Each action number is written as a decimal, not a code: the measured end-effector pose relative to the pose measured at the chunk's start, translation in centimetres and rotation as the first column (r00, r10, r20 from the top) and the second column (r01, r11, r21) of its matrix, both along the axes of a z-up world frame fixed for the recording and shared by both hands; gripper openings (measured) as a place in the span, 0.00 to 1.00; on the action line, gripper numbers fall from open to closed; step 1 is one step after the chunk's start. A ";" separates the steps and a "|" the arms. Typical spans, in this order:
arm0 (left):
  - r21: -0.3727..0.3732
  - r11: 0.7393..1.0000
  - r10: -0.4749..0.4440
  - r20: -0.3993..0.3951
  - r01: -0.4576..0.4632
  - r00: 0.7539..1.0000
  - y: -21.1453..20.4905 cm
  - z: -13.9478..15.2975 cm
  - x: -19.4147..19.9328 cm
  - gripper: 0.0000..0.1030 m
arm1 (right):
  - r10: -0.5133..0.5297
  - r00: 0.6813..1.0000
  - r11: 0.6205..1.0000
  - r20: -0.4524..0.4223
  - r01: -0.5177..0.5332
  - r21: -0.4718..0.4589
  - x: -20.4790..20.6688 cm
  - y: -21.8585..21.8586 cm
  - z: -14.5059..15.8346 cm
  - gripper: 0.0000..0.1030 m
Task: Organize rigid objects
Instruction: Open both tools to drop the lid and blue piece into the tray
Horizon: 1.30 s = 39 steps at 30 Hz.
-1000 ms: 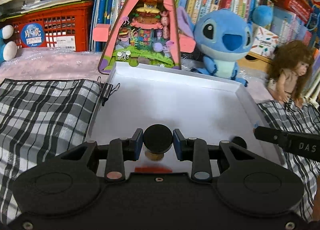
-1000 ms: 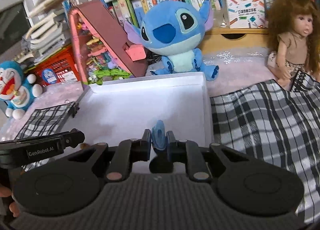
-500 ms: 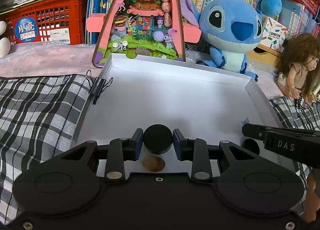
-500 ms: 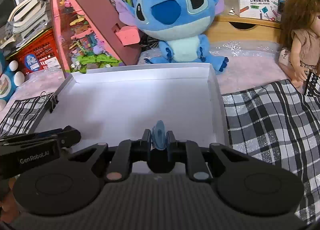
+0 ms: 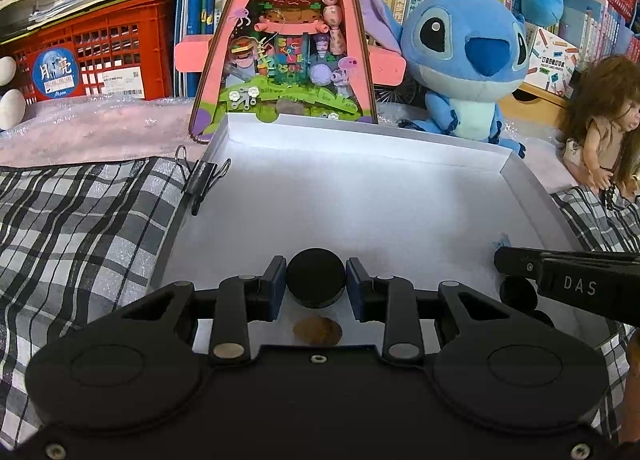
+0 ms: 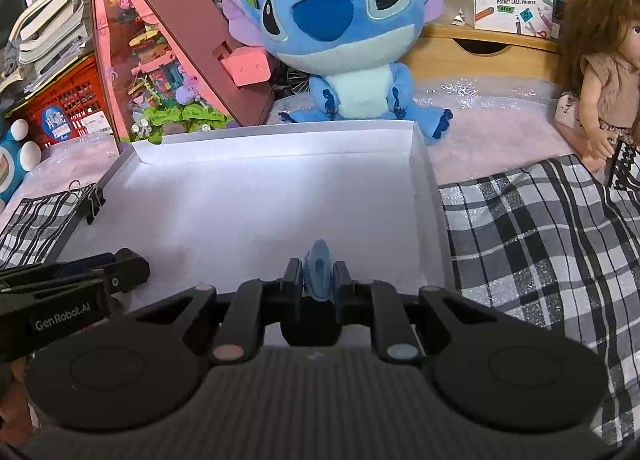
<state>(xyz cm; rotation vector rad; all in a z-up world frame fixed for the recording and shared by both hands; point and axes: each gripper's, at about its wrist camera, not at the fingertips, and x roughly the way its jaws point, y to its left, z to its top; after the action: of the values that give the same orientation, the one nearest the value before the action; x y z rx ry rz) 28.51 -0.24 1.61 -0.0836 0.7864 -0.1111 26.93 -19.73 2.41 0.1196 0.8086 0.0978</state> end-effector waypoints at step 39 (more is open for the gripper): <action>-0.041 0.993 -0.104 0.141 0.111 0.985 2.0 2.6 -16.5 0.84 | 0.185 0.935 0.982 0.302 -0.161 -0.102 -16.0 -0.4 3.0 0.92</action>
<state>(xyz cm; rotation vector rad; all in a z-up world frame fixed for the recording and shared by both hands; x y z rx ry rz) 12.04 1.79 4.24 -0.0790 0.6495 -0.2361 10.96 -20.12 5.43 -0.0400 0.5053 0.2462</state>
